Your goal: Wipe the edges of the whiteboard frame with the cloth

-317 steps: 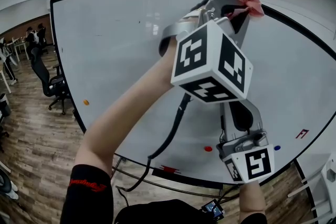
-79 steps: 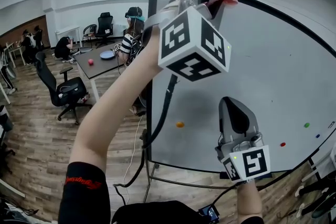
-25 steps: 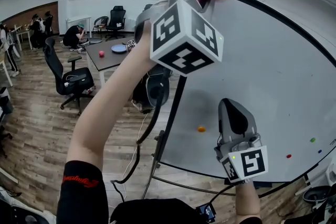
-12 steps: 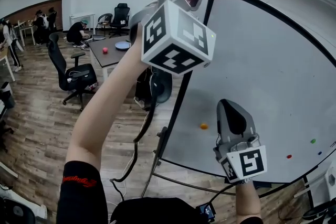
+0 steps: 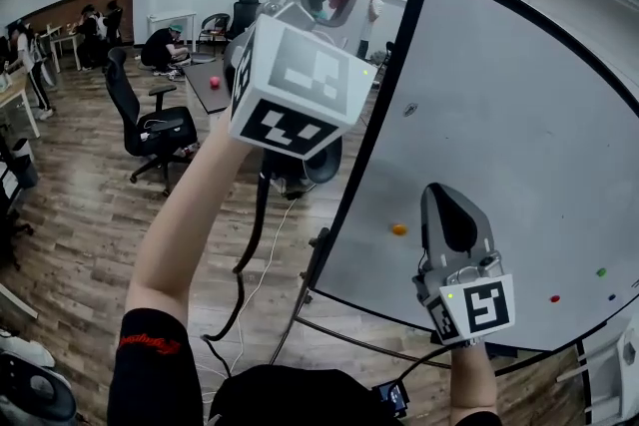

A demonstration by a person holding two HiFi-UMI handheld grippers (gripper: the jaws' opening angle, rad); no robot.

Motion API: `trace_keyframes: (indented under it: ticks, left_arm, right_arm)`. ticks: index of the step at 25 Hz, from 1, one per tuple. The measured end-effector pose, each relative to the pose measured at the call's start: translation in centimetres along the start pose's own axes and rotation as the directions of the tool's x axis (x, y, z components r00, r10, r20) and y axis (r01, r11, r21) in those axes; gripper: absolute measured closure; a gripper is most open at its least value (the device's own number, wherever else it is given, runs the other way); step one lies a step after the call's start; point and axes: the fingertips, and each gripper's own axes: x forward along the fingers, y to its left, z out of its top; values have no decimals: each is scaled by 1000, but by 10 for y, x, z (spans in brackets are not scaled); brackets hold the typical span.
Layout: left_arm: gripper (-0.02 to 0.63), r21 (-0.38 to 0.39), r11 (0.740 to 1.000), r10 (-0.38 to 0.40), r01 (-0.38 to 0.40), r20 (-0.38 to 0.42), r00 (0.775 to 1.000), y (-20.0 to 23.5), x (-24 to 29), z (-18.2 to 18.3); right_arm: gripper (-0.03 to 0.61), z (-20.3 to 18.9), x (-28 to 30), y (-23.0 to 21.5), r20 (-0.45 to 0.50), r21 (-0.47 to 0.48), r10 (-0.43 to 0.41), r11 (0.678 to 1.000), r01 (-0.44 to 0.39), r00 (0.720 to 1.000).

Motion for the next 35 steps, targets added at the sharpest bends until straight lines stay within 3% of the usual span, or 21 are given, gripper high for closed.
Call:
trace_keyframes:
  ticks: [5, 10, 14, 21, 27, 35]
  left_arm:
    - [592, -5, 1000, -7, 7, -23, 1000, -10, -35, -23]
    - [592, -30, 998, -65, 63, -59, 996, -50, -60, -64]
    - [592, -36, 998, -61, 59, -58, 996, -71, -78, -83]
    - [592, -266, 964, -59, 28, -109, 992, -97, -117, -123]
    - [592, -337, 941, -91, 34, -154, 984, -119, -144, -155]
    - [592, -418, 905, -150, 78, -141, 979, -168, -171, -177]
  right_arm:
    - [577, -4, -3, 7, -4, 21, 4, 1000, -4, 1000]
    - [577, -15, -10, 2, -15, 35, -3, 999, 4, 1000]
    - [577, -27, -13, -3, -6, 55, -3, 998, 3, 1000]
    - [577, -48, -26, -3, -58, 100, -10, 995, 16, 998]
    - [577, -68, -32, 3, -92, 153, -3, 988, 18, 996]
    - [577, -103, -38, 25, -137, 210, 27, 978, 2, 990]
